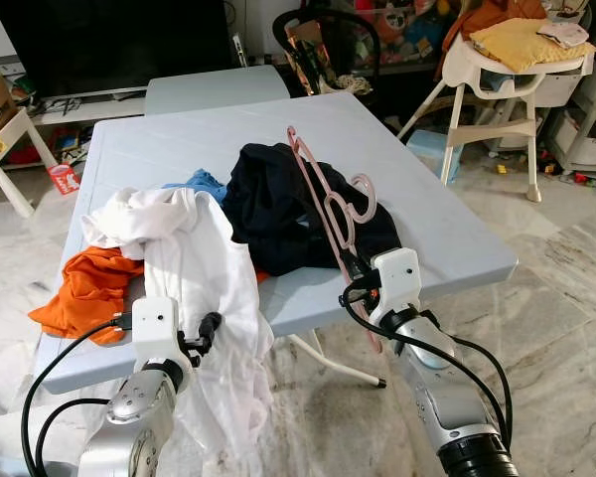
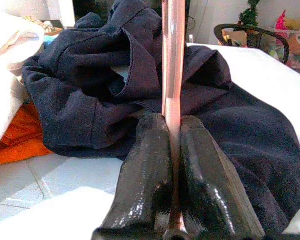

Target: Hang hanger

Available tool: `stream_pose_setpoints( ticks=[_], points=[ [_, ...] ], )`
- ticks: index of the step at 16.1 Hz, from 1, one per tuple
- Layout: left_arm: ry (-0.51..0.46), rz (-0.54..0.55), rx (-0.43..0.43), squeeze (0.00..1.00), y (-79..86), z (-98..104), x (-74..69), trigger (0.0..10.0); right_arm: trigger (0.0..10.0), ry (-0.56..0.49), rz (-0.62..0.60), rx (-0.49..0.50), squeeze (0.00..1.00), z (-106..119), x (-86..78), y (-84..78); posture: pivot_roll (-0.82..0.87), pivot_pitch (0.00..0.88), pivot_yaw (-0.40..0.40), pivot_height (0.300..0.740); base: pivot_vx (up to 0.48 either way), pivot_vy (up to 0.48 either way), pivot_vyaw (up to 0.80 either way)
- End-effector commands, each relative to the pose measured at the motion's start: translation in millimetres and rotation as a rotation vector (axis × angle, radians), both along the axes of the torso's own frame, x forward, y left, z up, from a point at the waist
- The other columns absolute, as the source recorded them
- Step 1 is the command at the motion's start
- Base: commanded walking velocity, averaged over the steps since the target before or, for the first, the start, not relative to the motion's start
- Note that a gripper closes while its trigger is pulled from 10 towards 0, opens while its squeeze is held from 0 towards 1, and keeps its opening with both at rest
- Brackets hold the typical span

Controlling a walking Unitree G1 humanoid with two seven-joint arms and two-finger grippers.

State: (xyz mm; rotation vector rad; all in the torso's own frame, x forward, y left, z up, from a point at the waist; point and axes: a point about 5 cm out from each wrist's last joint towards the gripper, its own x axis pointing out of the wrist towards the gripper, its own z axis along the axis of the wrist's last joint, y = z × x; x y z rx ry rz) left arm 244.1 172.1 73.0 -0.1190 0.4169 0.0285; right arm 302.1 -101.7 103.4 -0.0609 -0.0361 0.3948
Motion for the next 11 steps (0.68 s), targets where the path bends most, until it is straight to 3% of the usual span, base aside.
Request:
stream_pose_setpoints(
  ticks=[1, 6, 11],
  points=[
    [0.052, 0.011, 0.004, 0.00, 5.5, -7.7, 0.3, 0.0, 10.0, 0.067, -0.007, -0.017, 0.00, -13.5, -2.7, 0.1, -0.06, 0.000, 0.042, 0.740, 0.000, 0.000, 0.00],
    [0.047, 0.035, 0.027, 0.00, 17.8, -2.8, 19.0, 0.0, 10.0, 0.071, -0.013, -0.014, 0.00, -14.5, -3.0, 0.3, -0.06, 0.000, 0.048, 0.740, 0.000, 0.000, 0.00],
    [0.063, 0.017, 0.032, 0.00, 12.8, -6.5, 18.4, 0.0, 10.0, 0.072, -0.021, -0.014, 0.00, -15.2, -4.1, -1.5, -0.07, 0.000, 0.055, 0.740, 0.000, 0.000, 0.00]
  ],
)
